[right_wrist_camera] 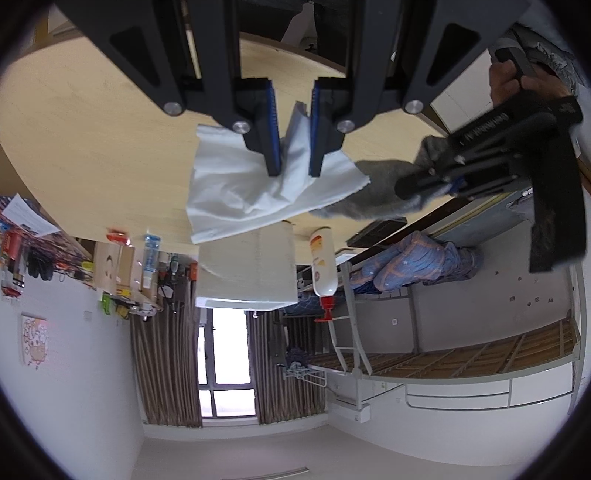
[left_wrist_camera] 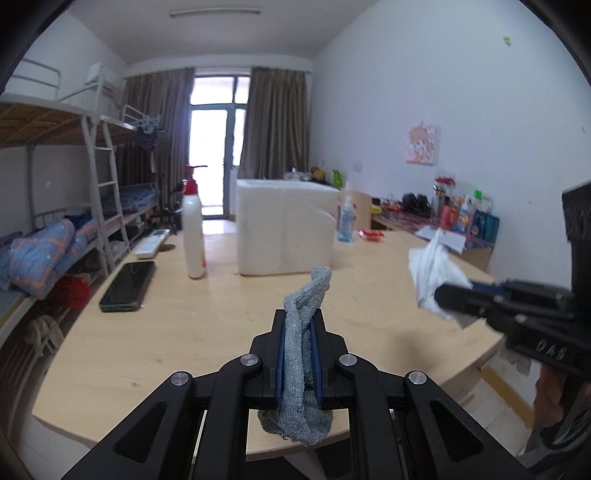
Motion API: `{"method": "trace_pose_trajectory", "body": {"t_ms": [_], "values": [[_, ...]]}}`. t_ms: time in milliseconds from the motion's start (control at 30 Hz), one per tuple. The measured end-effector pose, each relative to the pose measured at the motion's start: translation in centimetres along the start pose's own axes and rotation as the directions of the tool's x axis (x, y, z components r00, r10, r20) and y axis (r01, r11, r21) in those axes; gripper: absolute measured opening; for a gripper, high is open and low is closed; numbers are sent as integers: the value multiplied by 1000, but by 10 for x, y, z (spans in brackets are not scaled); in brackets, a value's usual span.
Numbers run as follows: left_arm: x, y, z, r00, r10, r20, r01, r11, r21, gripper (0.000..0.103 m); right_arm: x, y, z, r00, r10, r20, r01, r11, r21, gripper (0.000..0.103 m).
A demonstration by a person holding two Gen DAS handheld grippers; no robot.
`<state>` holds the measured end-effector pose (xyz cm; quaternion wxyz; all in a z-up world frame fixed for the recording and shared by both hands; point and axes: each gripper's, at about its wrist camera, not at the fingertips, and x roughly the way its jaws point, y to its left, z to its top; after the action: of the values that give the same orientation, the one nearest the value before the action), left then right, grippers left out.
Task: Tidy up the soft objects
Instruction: 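Carry the tissue and sock in both tools over the foam box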
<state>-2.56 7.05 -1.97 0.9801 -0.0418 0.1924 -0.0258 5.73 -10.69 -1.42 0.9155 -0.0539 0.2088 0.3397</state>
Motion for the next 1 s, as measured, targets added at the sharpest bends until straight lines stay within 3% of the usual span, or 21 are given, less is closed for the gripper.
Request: {"method": "trace_pose_trajectory", "body": {"t_ms": [400, 1000], "values": [[-11, 11, 29, 996, 33, 81, -32, 999, -22, 12, 21, -2, 16, 999, 40, -6, -40, 999, -8, 18], [20, 16, 88, 990, 51, 128, -51, 999, -2, 12, 46, -22, 67, 999, 45, 12, -45, 999, -12, 18]]}}
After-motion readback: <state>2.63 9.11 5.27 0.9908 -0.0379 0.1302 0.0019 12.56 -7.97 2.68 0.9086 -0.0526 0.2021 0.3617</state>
